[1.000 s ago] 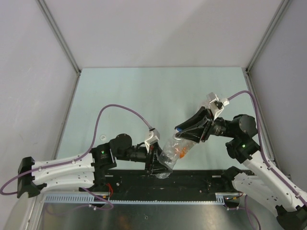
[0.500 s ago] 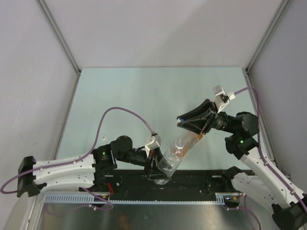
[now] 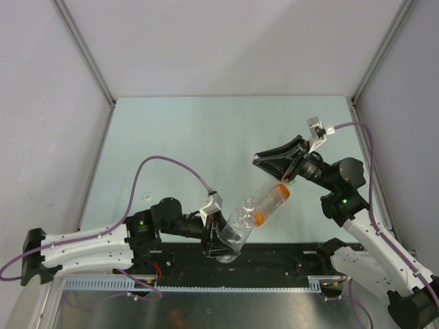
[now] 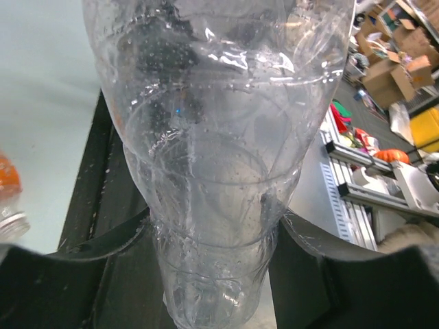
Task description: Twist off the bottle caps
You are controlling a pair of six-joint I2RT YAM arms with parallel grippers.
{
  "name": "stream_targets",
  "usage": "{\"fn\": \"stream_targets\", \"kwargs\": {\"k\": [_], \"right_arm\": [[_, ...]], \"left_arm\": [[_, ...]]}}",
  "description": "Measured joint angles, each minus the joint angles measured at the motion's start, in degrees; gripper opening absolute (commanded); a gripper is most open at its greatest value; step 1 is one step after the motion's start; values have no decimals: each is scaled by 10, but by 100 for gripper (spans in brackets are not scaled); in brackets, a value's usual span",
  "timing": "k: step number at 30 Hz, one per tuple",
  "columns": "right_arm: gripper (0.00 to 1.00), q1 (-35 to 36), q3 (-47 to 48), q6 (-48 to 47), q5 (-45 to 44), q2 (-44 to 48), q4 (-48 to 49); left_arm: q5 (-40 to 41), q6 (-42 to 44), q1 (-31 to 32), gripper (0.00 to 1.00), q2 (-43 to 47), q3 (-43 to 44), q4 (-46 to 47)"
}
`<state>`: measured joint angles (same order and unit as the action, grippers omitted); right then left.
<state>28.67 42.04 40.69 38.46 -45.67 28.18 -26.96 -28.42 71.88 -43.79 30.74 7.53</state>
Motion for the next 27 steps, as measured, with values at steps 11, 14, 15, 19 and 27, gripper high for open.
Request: {"fn": "stream_targets", "kwargs": {"k": [11,14,15,19,27], "right_arm": [[0,6,0,-97,-100,-28,-158],[0,24,0,-126,-134,-57,-194],[0,31,0,-135,-144,-66,-203],[0,66,0,-166,-198,-120,-234],[8,88,0,-186,-265,-243,-271]], "left_arm": [[171,0,0,0,50,0,-54],[217,0,0,0,70,0,-61],[230,0,0,0,75,0,-64],[289,-1,0,0,98,0,-88],[343,-22,0,0,122,-1,-120]]}}
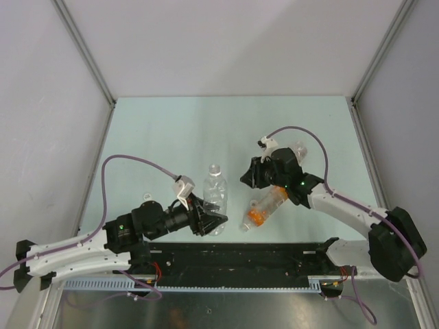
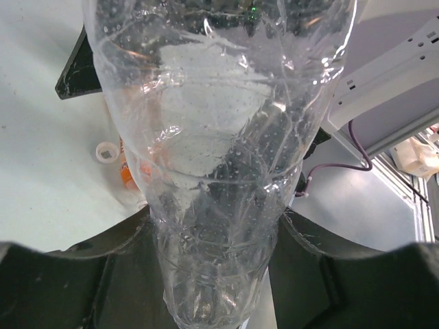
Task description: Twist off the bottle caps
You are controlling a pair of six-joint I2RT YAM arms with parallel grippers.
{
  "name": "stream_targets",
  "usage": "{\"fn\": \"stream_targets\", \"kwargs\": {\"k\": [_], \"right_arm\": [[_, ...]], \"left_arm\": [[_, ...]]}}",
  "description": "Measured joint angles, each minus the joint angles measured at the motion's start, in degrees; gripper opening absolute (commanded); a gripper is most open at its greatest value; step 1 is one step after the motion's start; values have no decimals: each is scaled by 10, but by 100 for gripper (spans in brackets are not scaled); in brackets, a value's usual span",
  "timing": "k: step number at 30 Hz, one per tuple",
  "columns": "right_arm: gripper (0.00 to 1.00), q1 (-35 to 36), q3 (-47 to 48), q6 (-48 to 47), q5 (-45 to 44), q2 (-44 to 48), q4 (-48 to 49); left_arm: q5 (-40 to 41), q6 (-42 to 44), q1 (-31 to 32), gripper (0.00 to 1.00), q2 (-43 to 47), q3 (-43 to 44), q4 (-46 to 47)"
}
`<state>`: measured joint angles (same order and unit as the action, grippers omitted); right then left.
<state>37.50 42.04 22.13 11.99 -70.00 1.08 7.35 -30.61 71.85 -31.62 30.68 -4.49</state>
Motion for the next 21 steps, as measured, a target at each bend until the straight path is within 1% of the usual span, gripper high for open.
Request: {"fn": "stream_targets", "kwargs": {"k": [3,6,10,12,17,21], "right_arm": [[22,6,0,1,-40,-32,-12],[33,10,0,3,-79,-53,-24],[40,11,0,5,-117,-76,-39],[46,12,0,7,-126,-83,-41],[69,12,0,14,-136,-85,-45],[80,13,0,14,-137,-75,-47]], "left_arm": [[1,-8,0,0,1,0,-6],[3,-10,0,0,0,0,-10],[4,-10,0,0,-7,0,-13],[4,-10,0,0,-10,0,-14],[0,-16,0,0,-23,0,-19],[-2,-24,0,0,-26,0,-22]]}}
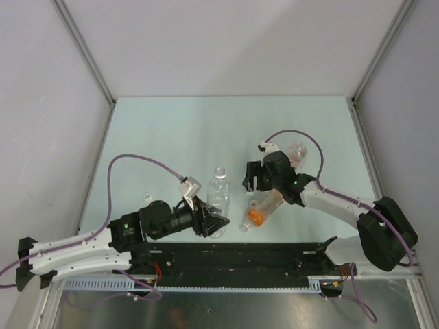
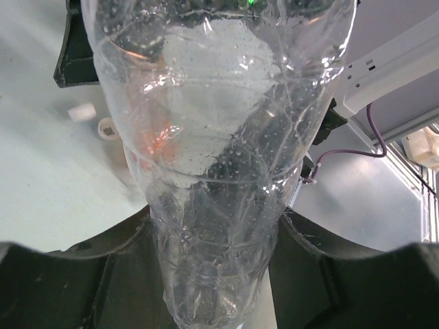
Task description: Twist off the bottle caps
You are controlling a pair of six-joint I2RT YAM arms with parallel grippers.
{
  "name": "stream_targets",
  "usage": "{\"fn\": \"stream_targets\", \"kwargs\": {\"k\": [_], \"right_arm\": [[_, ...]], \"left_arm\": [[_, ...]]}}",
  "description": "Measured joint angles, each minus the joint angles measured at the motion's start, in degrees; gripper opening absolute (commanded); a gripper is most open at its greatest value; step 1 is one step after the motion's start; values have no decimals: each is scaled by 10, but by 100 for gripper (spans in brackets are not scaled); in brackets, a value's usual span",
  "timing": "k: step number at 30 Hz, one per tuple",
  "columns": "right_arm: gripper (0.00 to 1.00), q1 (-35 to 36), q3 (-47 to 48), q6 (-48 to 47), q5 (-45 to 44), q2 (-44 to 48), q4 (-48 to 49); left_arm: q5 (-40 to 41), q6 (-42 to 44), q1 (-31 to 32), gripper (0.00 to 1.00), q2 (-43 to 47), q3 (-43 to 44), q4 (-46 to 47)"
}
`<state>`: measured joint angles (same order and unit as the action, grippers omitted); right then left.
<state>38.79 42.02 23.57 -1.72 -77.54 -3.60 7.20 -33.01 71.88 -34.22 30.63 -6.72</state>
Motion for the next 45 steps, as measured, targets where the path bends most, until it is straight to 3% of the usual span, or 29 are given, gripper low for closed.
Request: {"fn": "stream_targets", "kwargs": {"k": [9,17,25,32,41,45], "right_arm": [[98,-5,0,5,21,69,-3],[99,-28,0,15,77,193,-29],[99,-48,0,22,191,333,-26],[100,-49,0,58,306,350,49],[88,-12,0,115,356,297,132],[74,9,0,122,355,282,146]], "left_arm": [[0,-2,0,0,9,0,-1],[0,-7,0,0,4,-1,-5],[-1,-6,0,0,-37,-1,-10],[-18,-6,0,3,-57,-1,-13],[-40,-4,5,4,-87,21,-14],[-49,-3,8,4,-99,29,-15]]}}
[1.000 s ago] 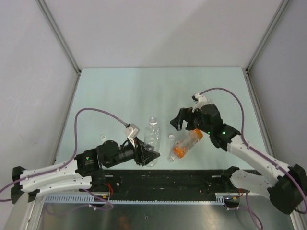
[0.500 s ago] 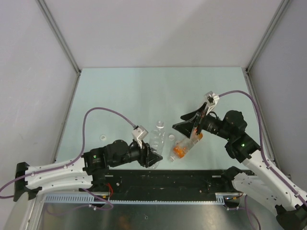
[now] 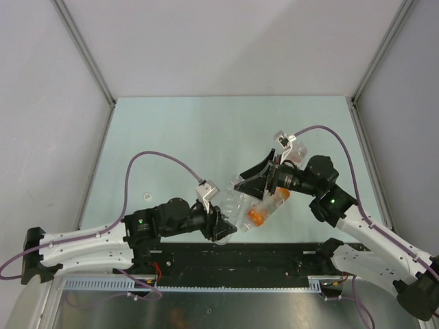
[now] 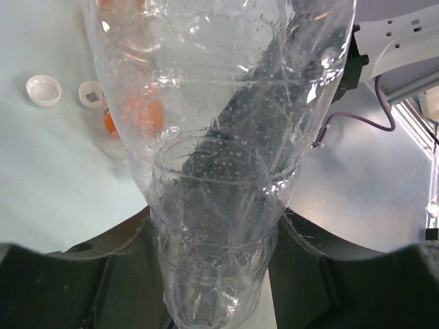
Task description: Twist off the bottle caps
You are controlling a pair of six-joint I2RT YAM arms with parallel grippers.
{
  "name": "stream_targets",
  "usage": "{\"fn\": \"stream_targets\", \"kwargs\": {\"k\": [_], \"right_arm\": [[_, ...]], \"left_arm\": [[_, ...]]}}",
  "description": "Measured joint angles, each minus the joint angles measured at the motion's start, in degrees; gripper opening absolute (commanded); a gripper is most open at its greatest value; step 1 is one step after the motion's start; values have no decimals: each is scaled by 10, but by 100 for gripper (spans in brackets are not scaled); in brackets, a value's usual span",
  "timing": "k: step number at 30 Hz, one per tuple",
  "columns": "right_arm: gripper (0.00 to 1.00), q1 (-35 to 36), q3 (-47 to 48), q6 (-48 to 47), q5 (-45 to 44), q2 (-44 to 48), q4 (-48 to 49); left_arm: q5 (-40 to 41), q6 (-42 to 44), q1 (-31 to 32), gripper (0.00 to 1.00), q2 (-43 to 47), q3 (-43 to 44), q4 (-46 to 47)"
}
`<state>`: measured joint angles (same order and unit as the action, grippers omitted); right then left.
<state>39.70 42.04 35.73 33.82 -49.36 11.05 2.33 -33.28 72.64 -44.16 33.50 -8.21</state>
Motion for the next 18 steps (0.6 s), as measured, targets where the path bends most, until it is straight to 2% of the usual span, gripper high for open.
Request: {"fn": "stream_targets", "kwargs": {"k": [4,10,13,15,17,18], "right_arm": [[62,6,0,3,1,-10,7],[58,24,1,-4,-3,-14,4],[48,30,1,-5,-3,-15,6],[35,32,3,-6,0,-19,10],[14,33,4,-6,2,-25,14],[7,33,5,-4,1,-28,16]], "left_arm": [[-2,3,2,4,0,2,0],[-9,3,4,4,7,2,-1],[-11,3,5,4,8,2,0],[-12,3,6,5,8,2,-1],[-12,3,7,7,8,2,-1],[-11,3,7,9,8,3,-1]]}}
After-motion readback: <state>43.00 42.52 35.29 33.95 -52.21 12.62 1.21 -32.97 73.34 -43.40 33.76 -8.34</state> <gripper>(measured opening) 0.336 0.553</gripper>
